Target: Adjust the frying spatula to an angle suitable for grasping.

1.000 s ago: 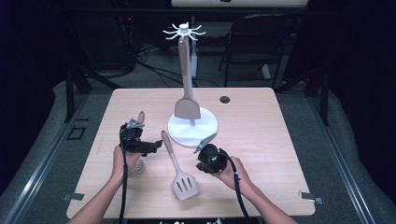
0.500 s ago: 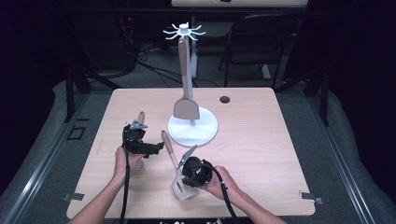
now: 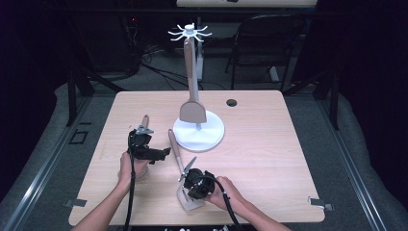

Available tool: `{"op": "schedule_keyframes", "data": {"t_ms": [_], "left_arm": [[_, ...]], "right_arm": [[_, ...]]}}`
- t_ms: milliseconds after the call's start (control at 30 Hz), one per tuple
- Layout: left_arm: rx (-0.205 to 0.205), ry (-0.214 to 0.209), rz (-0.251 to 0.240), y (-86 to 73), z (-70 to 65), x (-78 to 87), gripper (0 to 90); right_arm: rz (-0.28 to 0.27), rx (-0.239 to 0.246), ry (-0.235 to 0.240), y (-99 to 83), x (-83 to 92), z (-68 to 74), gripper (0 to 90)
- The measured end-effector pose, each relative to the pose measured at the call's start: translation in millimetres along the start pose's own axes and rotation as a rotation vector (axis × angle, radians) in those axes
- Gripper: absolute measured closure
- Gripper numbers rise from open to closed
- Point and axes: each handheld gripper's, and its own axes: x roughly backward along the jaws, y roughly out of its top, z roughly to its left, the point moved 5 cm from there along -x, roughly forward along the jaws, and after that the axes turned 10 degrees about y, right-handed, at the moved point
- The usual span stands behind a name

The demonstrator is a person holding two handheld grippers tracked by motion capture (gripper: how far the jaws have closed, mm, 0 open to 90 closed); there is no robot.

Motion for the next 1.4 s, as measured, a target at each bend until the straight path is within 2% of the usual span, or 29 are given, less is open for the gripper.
{"op": "schedule_keyframes", "data": {"t_ms": [100,233,533,600,733,800,1133,1400], "left_arm": [[-0.004,-0.009,0.008,-1.4,-3.7,0.6,1.6],[-0.014,-0.014,0.014,-2.7,-9.4,-1.6,3.1],[-0.024,-0.040,0.048,-4.9,-21.5,-9.6,5.2],[-0.010,-0.056,0.046,-5.4,-24.2,-11.9,7.3],[0.013,-0.084,0.072,-7.5,-28.9,-17.7,9.8],[0.018,-0.087,0.079,-8.2,-30.7,-20.4,11.4],[0.048,-0.110,0.139,-13.8,-44.0,-36.2,24.3],[0.050,-0.110,0.162,-17.6,-46.7,-46.0,41.7]], "right_arm": [[0.036,0.003,-0.011,-1.7,-7.2,-1.3,90.0],[0.023,-0.008,0.007,-1.9,-7.4,-2.6,90.0],[0.021,-0.007,0.011,-2.7,-7.0,-4.0,90.0],[0.026,-0.004,0.010,-2.7,-6.8,-4.0,90.0],[0.023,-0.006,0.010,-2.2,-7.4,-2.9,90.0],[0.024,-0.001,0.009,-2.1,-7.4,-3.7,90.0],[0.022,0.006,0.013,-1.3,-8.0,-4.4,90.0],[0.032,0.013,0.011,-0.4,-8.6,-4.0,90.0]]}}
